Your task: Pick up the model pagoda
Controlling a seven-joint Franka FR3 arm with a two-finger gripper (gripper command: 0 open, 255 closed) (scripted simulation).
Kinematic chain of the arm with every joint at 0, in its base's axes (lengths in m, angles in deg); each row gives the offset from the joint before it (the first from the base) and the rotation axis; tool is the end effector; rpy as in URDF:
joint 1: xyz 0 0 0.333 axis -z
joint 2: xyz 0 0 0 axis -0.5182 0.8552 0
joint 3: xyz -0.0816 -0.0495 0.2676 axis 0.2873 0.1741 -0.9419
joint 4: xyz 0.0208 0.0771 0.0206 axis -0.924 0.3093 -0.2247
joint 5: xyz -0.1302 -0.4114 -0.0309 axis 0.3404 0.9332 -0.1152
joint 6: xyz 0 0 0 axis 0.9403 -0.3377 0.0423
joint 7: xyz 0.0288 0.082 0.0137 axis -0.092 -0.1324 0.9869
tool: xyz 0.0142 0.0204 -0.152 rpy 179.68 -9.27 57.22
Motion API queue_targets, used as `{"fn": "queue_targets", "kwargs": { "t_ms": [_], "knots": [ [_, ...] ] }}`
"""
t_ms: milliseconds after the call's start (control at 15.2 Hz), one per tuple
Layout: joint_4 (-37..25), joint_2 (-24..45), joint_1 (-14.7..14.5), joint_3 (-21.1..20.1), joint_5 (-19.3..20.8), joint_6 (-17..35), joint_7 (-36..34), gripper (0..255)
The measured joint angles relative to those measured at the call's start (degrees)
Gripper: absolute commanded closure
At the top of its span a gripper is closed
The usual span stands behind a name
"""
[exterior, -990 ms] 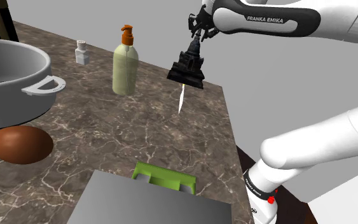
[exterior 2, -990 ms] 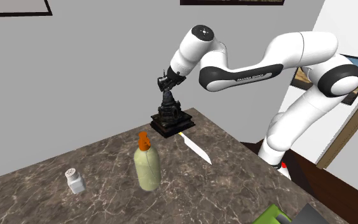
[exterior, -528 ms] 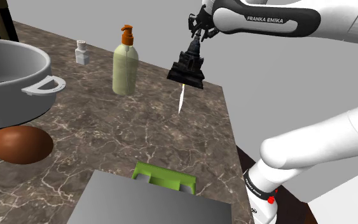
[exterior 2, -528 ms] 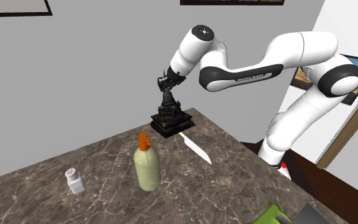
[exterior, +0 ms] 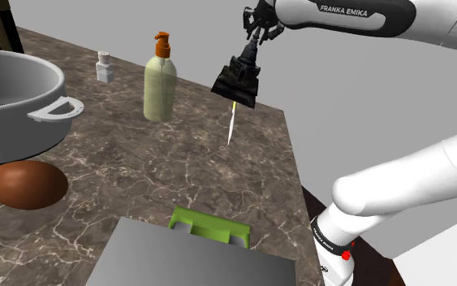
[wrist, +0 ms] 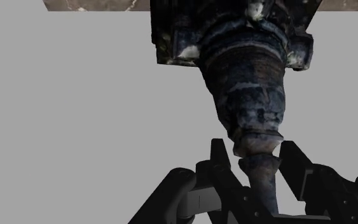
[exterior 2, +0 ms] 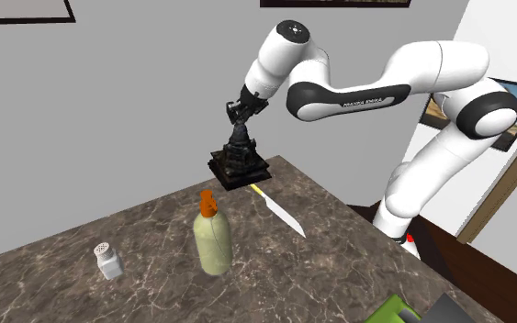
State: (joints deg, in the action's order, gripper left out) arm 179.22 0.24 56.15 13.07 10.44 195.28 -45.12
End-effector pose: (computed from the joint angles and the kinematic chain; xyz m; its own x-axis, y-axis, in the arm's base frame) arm 0.5721 0.0364 0.5940 0.5123 -0.5817 0.6318 -0.7129 -0.6983 -0.0649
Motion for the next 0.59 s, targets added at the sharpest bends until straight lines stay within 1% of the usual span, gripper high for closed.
{"fn": "queue_targets", "kwargs": {
  "t_ms": [594],
  "knots": [
    [-8.08, 1.75, 0.26, -0.25, -0.38, -6.15, 2.39, 255]
  ]
}}
